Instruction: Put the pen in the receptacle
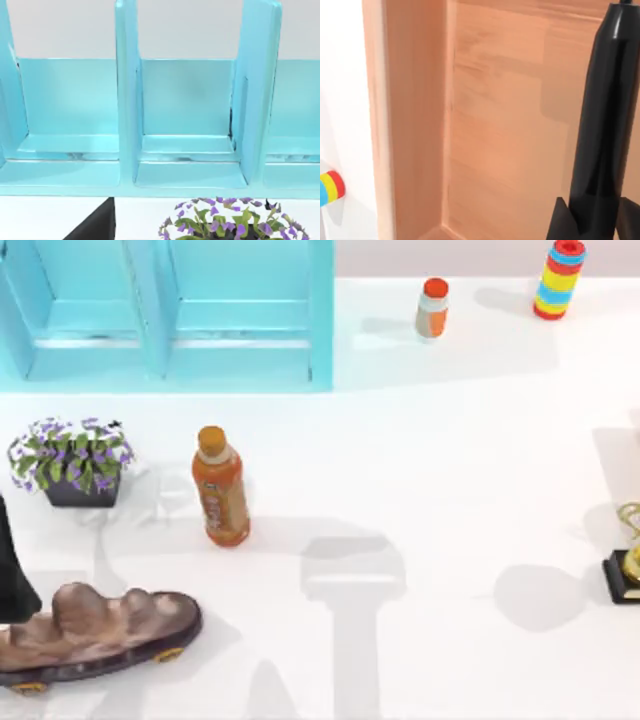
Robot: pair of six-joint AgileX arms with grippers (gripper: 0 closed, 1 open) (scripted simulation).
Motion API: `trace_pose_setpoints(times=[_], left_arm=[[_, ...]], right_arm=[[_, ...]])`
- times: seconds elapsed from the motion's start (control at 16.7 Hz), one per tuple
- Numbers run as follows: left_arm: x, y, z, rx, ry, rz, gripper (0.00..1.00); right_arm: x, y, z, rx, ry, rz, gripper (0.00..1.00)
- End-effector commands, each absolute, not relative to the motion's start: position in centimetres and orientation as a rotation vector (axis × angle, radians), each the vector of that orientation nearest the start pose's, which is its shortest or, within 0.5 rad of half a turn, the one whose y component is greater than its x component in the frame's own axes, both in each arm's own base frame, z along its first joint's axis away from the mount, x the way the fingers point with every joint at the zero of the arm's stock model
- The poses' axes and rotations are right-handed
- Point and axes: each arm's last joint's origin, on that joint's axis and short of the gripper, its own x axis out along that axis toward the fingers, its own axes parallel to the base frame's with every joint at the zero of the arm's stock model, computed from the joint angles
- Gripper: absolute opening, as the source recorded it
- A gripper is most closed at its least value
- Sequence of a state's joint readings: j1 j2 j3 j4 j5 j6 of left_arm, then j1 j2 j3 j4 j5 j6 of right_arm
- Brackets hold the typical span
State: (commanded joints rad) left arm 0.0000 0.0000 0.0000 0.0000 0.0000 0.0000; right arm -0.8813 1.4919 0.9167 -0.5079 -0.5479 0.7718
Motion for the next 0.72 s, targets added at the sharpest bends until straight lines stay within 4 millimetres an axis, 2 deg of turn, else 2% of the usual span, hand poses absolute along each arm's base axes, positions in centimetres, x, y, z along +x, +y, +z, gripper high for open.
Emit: trace_pose_setpoints(times=[0.12, 0.24, 0.54, 0.72], left_arm=[[10.6, -0.1, 16.0, 0.000, 0.000, 0.000, 1.00], [10.6, -0.1, 16.0, 0.000, 0.000, 0.000, 1.00], [10.6, -0.1, 16.0, 0.000, 0.000, 0.000, 1.00], [10.6, -0.1, 16.0, 0.000, 0.000, 0.000, 1.00]], right_arm=[[18.1, -21.7, 19.4, 1.451, 0.683, -0.659, 0.00], [17.7, -21.9, 19.4, 1.459, 0.677, -0.668, 0.00], [17.9, -21.9, 19.3, 1.455, 0.679, -0.666, 0.00], [19.4, -21.3, 20.0, 1.388, 0.654, -0.607, 0.00]])
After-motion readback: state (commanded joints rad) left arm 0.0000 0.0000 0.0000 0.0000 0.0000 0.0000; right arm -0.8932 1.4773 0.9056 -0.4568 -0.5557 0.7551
